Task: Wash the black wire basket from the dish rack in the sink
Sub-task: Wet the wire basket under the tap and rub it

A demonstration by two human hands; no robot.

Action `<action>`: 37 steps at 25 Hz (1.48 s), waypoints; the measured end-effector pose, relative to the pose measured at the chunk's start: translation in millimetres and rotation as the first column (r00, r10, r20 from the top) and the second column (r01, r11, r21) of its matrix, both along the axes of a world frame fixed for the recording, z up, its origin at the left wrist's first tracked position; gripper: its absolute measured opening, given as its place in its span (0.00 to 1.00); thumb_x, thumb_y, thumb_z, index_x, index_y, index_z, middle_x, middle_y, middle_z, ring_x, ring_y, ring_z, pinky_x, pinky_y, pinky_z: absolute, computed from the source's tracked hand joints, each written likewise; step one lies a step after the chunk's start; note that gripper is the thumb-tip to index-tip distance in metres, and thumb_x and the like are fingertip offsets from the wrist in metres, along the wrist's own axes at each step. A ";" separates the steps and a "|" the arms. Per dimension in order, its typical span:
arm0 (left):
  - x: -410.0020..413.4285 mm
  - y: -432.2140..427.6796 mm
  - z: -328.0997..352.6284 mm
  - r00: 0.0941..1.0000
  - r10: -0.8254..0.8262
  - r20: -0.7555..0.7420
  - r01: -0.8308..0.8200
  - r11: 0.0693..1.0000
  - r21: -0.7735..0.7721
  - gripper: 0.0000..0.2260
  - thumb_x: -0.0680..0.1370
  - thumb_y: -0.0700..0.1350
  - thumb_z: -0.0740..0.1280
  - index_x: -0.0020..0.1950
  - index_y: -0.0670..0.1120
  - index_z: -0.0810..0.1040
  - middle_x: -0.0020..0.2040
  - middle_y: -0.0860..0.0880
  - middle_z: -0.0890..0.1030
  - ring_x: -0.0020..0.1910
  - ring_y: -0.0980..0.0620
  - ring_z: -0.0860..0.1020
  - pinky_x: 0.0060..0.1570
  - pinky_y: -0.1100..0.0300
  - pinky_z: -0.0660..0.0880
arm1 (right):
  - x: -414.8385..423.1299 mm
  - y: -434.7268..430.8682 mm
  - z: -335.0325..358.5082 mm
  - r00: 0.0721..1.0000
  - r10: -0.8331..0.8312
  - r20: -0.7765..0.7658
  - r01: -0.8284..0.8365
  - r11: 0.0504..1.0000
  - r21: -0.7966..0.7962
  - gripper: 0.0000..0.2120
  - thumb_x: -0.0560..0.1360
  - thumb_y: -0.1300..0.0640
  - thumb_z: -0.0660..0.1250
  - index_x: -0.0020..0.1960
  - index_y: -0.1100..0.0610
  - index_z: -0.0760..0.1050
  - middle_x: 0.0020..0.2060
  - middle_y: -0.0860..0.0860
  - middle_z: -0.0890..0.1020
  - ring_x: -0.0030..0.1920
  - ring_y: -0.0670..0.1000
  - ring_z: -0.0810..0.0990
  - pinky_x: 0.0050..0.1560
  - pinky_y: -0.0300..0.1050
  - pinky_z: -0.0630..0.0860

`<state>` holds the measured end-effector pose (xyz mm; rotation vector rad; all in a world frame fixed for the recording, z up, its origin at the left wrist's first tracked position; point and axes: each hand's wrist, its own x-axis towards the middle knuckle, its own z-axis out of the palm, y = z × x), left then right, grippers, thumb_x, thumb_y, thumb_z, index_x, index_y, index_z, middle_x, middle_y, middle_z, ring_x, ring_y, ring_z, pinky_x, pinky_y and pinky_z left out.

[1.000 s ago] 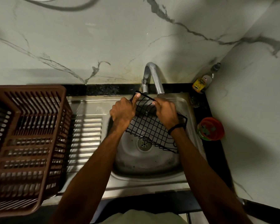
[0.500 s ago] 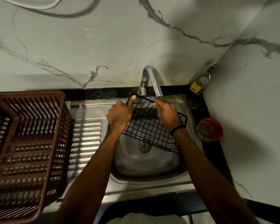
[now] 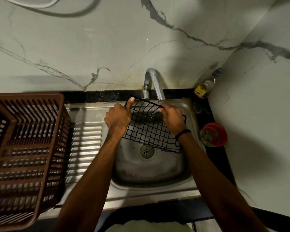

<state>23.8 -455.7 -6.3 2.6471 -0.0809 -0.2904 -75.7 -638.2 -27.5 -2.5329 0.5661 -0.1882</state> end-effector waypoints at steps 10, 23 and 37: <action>2.0 5.4 -3.0 1.000 0.001 0.012 -0.001 1.000 -0.021 0.39 0.78 0.75 0.50 0.53 0.39 0.77 0.54 0.35 0.81 0.56 0.34 0.78 0.52 0.46 0.71 | 11.1 15.9 6.0 0.992 0.093 0.082 -0.089 0.995 -0.049 0.12 0.83 0.56 0.59 0.60 0.60 0.77 0.49 0.54 0.80 0.47 0.49 0.78 0.50 0.42 0.76; 20.3 35.3 -23.8 0.996 0.089 0.016 -0.089 0.996 0.000 0.50 0.70 0.82 0.40 0.45 0.41 0.81 0.45 0.39 0.84 0.48 0.36 0.81 0.49 0.46 0.73 | -14.4 -17.7 -4.0 0.999 0.011 0.052 -0.010 1.000 -0.028 0.12 0.83 0.57 0.59 0.61 0.58 0.77 0.55 0.56 0.81 0.54 0.52 0.79 0.58 0.42 0.71; 12.1 38.5 -22.5 0.983 0.184 -0.007 -0.184 0.982 -0.042 0.44 0.75 0.78 0.45 0.46 0.39 0.78 0.45 0.38 0.82 0.46 0.37 0.80 0.44 0.50 0.72 | -13.6 -12.4 -34.9 0.951 -0.308 -0.009 0.304 0.936 0.177 0.13 0.83 0.51 0.57 0.59 0.58 0.73 0.43 0.53 0.79 0.42 0.50 0.77 0.39 0.38 0.72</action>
